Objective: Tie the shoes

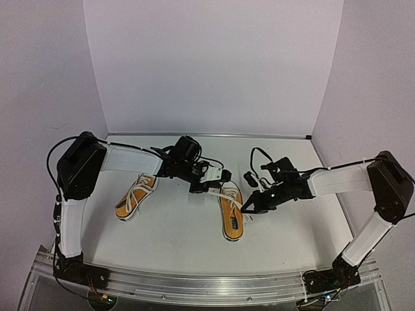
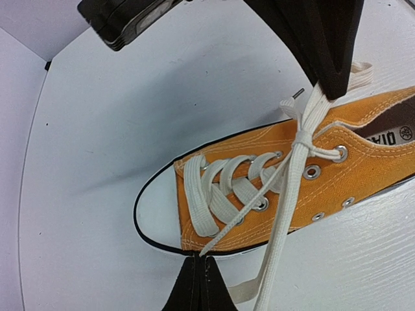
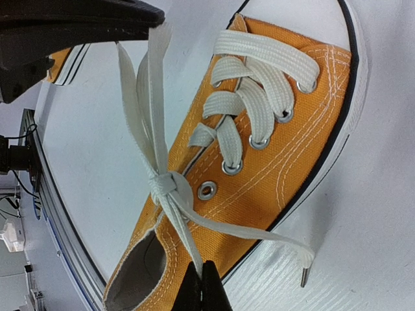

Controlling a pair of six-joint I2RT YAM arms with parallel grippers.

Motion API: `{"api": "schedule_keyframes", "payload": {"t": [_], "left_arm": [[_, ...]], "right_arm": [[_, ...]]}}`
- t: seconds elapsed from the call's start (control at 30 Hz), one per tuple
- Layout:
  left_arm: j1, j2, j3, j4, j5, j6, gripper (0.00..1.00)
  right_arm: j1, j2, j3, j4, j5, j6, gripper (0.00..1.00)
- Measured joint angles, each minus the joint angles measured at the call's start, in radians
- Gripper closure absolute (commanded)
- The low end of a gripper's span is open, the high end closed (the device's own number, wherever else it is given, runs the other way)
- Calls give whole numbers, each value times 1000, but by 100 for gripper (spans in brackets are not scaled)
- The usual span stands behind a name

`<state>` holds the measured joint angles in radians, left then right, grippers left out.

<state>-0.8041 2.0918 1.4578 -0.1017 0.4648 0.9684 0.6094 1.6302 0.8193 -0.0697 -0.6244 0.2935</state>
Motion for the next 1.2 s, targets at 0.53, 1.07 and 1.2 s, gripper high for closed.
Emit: {"api": "schedule_keyframes", "payload": {"t": [0.53, 1.07, 1.2], "left_arm": [[18, -43, -41, 25, -10, -43, 63], [50, -291, -179, 93, -219, -549, 0], [57, -365, -179, 22, -309, -756, 0]], "right_arm": [[0, 1, 0, 10, -41, 8, 89], [-67, -279, 60, -73, 2, 10, 23], [-90, -356, 84, -108, 29, -13, 25]]}}
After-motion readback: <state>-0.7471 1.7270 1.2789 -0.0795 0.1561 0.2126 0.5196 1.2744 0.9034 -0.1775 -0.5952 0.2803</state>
